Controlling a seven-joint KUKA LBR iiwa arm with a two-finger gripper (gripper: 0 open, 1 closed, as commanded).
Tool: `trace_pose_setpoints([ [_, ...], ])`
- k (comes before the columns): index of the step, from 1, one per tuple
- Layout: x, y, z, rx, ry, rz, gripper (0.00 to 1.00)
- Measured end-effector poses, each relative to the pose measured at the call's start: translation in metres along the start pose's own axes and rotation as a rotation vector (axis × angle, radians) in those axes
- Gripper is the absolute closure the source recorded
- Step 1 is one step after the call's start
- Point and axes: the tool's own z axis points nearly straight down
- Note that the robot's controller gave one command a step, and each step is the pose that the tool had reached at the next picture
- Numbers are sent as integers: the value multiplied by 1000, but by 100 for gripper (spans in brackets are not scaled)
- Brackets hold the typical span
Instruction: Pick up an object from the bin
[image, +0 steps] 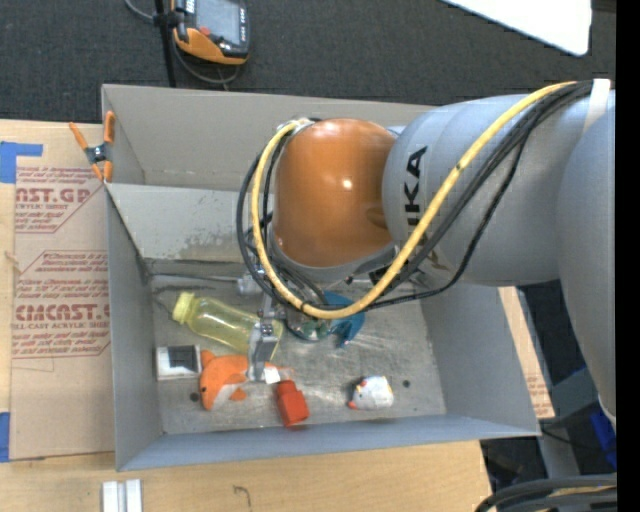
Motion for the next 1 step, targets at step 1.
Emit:
trace_pose_setpoints([
  [1,10,13,50,2,12,-101,0],
])
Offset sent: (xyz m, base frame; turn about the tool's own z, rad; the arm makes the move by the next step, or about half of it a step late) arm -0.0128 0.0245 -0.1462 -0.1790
